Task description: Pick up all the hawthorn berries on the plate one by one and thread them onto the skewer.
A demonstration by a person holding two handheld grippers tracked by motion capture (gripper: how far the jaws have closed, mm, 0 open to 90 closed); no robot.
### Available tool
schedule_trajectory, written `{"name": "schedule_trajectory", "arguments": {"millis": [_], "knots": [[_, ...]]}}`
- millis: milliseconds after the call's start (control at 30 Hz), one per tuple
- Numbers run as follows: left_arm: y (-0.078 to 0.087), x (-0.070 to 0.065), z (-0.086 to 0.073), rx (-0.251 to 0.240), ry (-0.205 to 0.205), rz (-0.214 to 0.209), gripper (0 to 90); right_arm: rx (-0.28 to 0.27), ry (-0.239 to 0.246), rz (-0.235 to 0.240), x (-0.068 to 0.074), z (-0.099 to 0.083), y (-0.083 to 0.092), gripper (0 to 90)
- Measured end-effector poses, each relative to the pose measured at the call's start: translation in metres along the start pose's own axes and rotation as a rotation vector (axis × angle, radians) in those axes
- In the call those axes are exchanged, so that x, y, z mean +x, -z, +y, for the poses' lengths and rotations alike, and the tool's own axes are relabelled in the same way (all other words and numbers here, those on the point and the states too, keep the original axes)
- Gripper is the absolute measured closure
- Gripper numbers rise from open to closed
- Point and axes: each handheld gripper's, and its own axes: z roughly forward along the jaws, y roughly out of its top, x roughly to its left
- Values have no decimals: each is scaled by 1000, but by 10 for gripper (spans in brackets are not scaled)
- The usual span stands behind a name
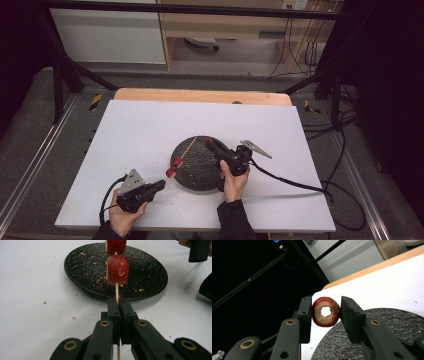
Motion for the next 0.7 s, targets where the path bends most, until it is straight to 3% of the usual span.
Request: {"name": "schedule_trajectory", "arguments": {"millis": [333, 700], "knots": [[-1, -4, 1, -11, -1, -2, 884, -85, -17, 4, -2, 7, -3, 630], [-5, -12, 7, -26, -15, -4, 884, -149, -73, 32, -3, 20, -6, 630]]}}
